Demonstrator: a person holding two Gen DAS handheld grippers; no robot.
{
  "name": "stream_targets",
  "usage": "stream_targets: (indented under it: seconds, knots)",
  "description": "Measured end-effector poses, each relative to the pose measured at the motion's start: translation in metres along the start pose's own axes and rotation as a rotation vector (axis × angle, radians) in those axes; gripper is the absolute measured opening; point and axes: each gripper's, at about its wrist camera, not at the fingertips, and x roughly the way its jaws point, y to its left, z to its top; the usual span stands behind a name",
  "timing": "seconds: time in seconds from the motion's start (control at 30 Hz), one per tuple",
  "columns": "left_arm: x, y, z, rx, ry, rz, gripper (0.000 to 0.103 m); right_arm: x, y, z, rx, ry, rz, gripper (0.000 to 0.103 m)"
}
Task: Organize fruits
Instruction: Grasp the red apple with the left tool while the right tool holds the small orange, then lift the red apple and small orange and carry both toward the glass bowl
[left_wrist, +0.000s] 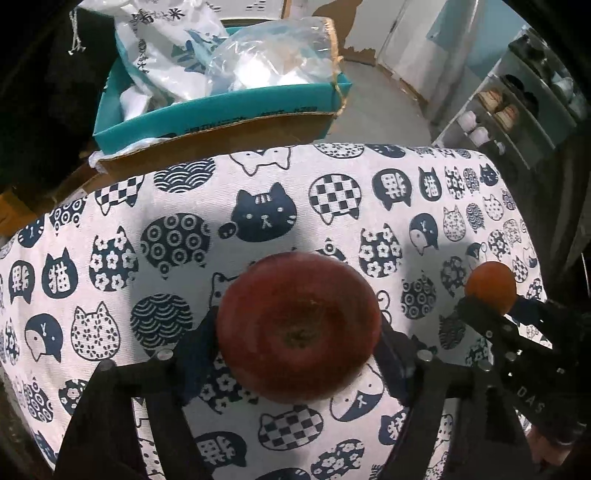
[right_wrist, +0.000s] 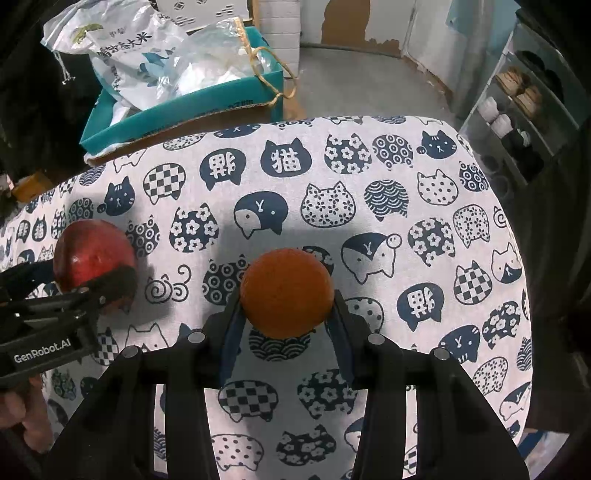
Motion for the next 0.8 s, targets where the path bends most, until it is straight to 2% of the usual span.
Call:
stream_targets:
  seconds: [0.33,0.8]
  knots:
    - [-0.017,-0.001,-0.007,0.019,-0.046,0.037,0.077,-0.01,0.006,-0.001,-0.015,-0.025,0.002,0.043]
    - [-0.09,0.005,-0.019,0.059,-0.167,0.108,0.077,-0.062,0.024,-0.001,-0.044,-0.107,0.008,0.043]
